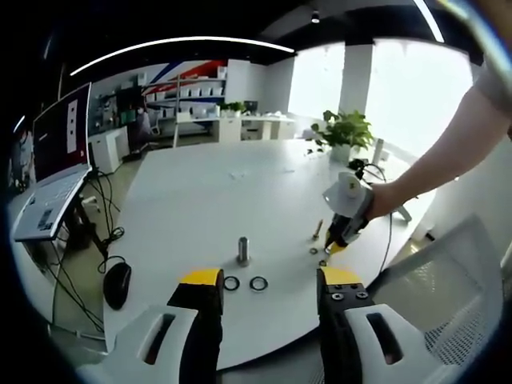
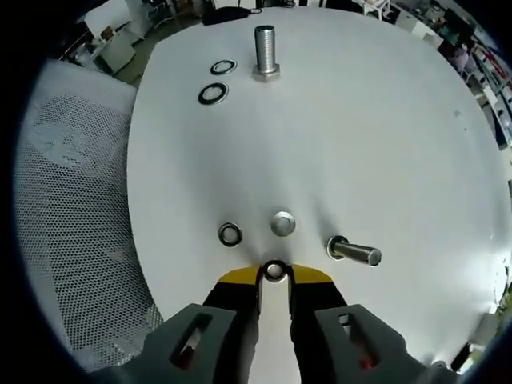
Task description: Place the washer onto the threaded stud by aligning its center hole with the stud, sliding it down to the base, and recovering from edge contact or off-axis alignment until the washer reaches the visible bottom stop.
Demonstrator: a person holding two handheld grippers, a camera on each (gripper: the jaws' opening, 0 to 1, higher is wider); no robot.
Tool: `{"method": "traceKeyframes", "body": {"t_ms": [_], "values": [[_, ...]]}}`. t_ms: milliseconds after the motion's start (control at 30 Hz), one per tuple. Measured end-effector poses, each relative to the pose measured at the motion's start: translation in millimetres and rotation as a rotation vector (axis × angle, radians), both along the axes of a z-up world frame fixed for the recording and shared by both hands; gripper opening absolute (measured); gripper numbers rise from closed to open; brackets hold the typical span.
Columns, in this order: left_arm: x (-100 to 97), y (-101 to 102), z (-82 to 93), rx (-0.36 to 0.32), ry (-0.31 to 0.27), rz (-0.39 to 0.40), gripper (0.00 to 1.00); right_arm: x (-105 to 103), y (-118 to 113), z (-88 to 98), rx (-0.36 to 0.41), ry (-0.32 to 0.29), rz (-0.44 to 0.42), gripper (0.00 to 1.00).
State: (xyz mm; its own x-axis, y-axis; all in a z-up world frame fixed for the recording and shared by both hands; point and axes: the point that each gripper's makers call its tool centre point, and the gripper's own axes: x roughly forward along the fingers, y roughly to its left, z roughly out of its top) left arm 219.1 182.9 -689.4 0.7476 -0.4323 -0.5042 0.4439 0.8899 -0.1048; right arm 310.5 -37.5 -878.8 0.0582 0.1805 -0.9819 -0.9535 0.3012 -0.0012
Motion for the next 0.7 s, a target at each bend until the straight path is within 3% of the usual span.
{"method": "traceKeyframes", "body": {"t_ms": [167, 267, 367, 567, 667, 700], "values": [[0.2, 0, 1.1, -0.004, -0.003, 0.003, 0.44, 0, 0, -1.2, -0.074, -0.018, -0.045, 0.14], [0.0, -1, 0.3, -0.002, 0.0, -0.003, 0.44, 1, -1, -1.1, -0.067, -0.017, -0.074, 0.14], [-0.3, 0, -1.3, 0.003, 0.006, -0.004, 0.43, -1, -2, 0.0, -0.033, -0.034, -0.078, 0.14], [-0.2, 1, -0.6, 0.0, 0.004, 0.003, 0.43, 0, -2, 1.0, 0.088, -0.047, -0.24, 0.14], [-0.2, 1, -0.7, 0.0, 0.004, 0.002, 0.43, 0, -8, 0.8, 0.083, -0.042, -0.245, 0.14], [-0.2, 1, -0.6, 0.001, 0.003, 0.002, 0.43, 2, -13, 1.1, 0.063, -0.067, -0.232, 0.14]]}}
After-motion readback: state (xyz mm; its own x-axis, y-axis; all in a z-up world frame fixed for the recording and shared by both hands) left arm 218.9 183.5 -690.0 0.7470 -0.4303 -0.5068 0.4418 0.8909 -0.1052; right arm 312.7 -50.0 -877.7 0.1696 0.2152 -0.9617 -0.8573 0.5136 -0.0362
